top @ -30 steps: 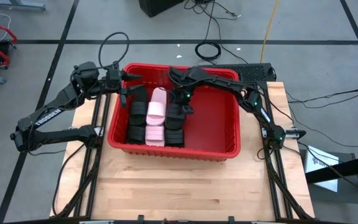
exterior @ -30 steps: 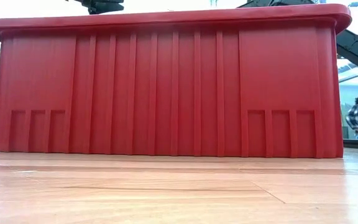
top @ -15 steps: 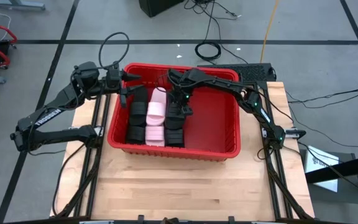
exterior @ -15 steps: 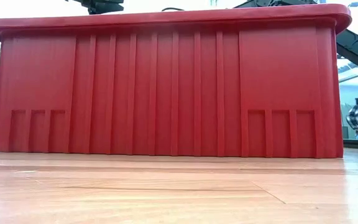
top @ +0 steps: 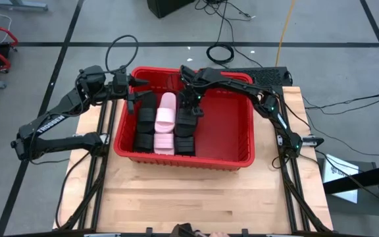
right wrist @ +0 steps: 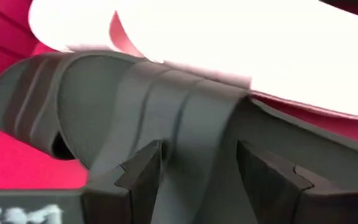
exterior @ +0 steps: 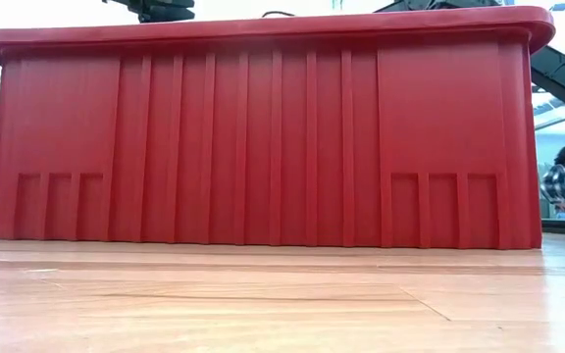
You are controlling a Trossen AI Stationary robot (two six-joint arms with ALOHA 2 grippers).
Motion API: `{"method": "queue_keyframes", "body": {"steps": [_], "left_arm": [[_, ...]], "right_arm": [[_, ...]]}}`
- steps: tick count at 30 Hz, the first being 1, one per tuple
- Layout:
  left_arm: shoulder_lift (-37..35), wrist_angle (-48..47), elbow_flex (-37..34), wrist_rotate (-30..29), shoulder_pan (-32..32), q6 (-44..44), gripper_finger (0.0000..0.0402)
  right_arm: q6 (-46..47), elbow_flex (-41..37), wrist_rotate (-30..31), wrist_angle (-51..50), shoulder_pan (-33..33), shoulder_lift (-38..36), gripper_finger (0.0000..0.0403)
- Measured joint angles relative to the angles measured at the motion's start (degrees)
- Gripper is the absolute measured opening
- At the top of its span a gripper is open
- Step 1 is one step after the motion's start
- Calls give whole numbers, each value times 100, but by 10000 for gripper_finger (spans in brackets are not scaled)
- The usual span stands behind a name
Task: Pick and place slides into bin
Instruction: Put the black slipper into the red bin
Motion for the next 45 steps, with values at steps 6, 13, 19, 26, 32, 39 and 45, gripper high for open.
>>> {"method": "queue_keyframes", "body": {"steps": [6,13,19,26,32,39,45], "left_arm": [[-2,-12,0,0,0,-3,179],[-2,-27,0,0,0,-22,179],[0,-101,0,0,2,-22,179],[1,-143,0,0,0,-22,179],[-2,-13,0,0,2,-22,179],[0,-10,0,0,0,-55,179],[-1,-12,0,0,2,-133,179]], "right_arm": [[200,-2,391,200,-31,-173,197],[377,-2,524,584,-115,-192,196],[394,-304,980,973,-94,-192,196],[384,-1036,1044,1284,-60,-176,196],[463,-1099,986,1288,-112,-176,196],[499,-1099,677,1674,-112,-413,196],[549,-1098,268,1584,-76,-364,194]]}}
